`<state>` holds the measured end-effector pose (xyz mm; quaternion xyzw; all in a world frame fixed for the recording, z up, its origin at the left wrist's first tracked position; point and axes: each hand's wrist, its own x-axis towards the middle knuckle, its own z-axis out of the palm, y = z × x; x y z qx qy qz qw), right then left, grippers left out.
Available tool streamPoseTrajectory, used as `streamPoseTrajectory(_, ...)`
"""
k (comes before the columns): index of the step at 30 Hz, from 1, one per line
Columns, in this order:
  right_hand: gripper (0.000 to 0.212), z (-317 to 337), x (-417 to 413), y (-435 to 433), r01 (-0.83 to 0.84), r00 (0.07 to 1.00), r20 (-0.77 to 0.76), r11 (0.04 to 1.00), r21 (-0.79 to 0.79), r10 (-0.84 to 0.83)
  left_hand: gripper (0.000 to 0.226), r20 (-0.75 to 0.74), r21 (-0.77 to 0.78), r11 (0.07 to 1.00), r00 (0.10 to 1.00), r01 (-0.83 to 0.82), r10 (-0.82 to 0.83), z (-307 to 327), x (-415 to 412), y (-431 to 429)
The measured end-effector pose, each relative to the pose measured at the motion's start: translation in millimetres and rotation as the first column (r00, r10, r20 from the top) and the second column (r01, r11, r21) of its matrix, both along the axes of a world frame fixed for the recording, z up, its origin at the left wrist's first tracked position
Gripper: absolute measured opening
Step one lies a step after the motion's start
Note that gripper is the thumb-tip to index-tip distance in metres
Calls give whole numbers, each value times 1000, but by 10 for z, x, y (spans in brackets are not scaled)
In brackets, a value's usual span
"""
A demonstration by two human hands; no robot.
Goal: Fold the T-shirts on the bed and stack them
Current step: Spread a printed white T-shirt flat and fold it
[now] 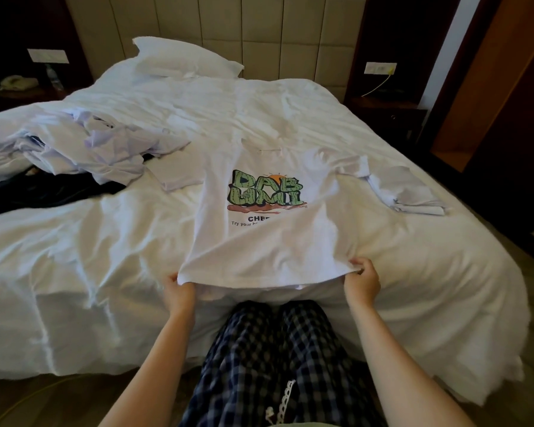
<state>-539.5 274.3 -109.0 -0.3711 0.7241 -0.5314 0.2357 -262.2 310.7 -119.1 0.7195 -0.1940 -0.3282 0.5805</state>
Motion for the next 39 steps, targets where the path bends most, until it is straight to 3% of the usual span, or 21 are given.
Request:
streamPoseTrajectory(3, 25, 246, -26, 3, 314, 948, 139, 911, -267, -286, 21, -23, -199, 975, 995, -102, 99, 123, 95, 32)
streamPoseTrajectory(6, 24, 451, -153, 3, 369, 929, 110, 856, -362, -354, 34, -33, -332, 927, 984, -176, 175, 266, 143, 36)
streamPoseTrajectory(9, 26, 363, -224, -17, 265, 964, 95, 942, -208, -250, 13, -83, -182, 971, 987, -154, 141, 176, 115, 30)
streamPoseTrajectory(11, 22, 249, -225, -17, 177, 981, 94, 977, -115, -167, 22, -114, -58, 990, 986, -127, 120, 55, 117, 21)
streamPoseTrajectory(14, 15, 148, -241, 24, 57, 992, 117, 994, -89, -47, 31, -186, -57, 990, 975, -131, 118, -1, 156, 30)
streamPoseTrajectory(17, 24, 76, -344, 82, -1, 992, 124, 999, -47, 7, 33, -234, -74, 985, 963, -156, 135, 36, 241, 25)
streamPoseTrajectory(19, 27, 27, -400, 134, -185, 982, 53, 981, 62, 182, 33, -218, -53, 991, 970, -122, 108, 54, 275, 16)
streamPoseTrajectory(21, 16, -25, -430, 172, -269, 963, 37, 956, 114, 266, 34, -240, -31, 997, 969, -67, 58, 64, 273, 14)
streamPoseTrajectory(24, 11, -13, -435, 124, -7, 986, 164, 1000, -21, 11, 30, -259, -31, 996, 963, -84, 73, 36, 271, 7)
streamPoseTrajectory(26, 10, 52, -463, 98, 254, 908, 370, 960, -114, -196, 22, -300, -77, 987, 947, -143, 114, 50, 265, 19)
streamPoseTrajectory(28, 11, 28, -535, 54, 375, 819, 495, 924, -78, -291, 16, -336, -130, 972, 931, -194, 141, 84, 266, 32)
streamPoseTrajectory(34, 18, -156, -645, 138, 307, 807, 453, 924, 227, -379, 14, -275, -62, 988, 954, -139, 117, -50, 328, 77)
streamPoseTrajectory(37, 27, -222, -620, 185, 215, 842, 449, 950, 227, -298, 14, -291, -72, 992, 953, -108, 83, -134, 321, 130)
streamPoseTrajectory(39, 29, -214, -574, 213, 130, 800, 557, 971, 202, -223, 22, -330, -88, 991, 942, -100, 66, -152, 298, 158)
